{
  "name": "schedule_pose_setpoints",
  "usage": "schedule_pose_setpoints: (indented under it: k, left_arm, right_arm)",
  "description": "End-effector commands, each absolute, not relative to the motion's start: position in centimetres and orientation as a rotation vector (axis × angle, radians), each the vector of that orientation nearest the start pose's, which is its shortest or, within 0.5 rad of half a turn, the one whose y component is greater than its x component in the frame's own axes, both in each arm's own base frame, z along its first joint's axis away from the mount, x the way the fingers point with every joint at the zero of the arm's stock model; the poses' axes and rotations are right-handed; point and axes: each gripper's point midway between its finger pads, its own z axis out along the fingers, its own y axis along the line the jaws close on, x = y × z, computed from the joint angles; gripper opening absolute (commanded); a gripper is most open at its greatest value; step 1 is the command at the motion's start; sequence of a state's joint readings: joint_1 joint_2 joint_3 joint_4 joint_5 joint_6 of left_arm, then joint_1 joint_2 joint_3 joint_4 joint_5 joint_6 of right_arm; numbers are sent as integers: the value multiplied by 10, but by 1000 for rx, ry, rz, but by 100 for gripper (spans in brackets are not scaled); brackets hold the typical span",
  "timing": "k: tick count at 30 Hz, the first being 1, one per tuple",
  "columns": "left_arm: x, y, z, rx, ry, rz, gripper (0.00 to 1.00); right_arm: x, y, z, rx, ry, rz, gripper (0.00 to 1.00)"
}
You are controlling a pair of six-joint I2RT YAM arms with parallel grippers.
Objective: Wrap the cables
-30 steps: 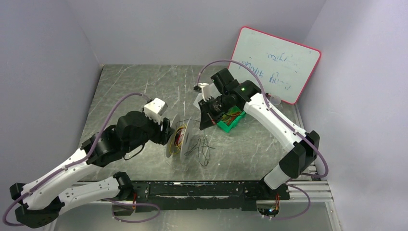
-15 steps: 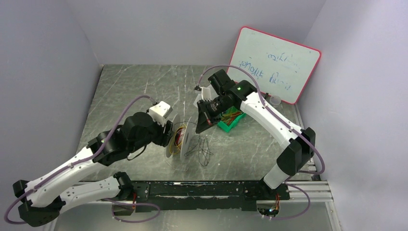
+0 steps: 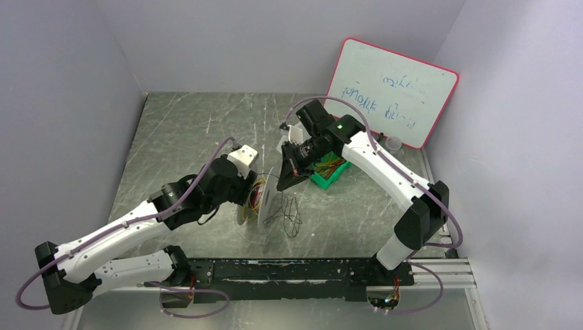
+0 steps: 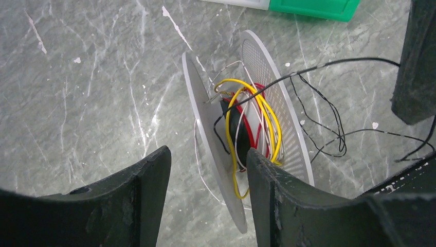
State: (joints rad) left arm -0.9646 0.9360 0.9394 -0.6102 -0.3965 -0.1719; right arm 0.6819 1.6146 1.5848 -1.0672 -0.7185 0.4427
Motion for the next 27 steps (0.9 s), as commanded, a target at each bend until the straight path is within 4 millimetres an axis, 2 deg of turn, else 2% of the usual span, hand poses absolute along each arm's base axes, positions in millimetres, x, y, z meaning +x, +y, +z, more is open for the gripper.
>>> schedule_pose_setpoints:
  k: [1,15,24,27]
  left_arm:
    - [220,-207,224,604,2000,-252,60]
    - [227,-211,202,627,2057,-185,54]
    - [228,-210,198,634,2066,-165,51]
    - [229,-212,197,644,2064,-164,47]
  right_arm:
    - [172,316,241,-576,2817,1334,0]
    - [170,317,235,-599,2826,1349,0]
    - [166,316,229,-584,2843,1358,0]
    - [165,316,228,-580,2845,1361,0]
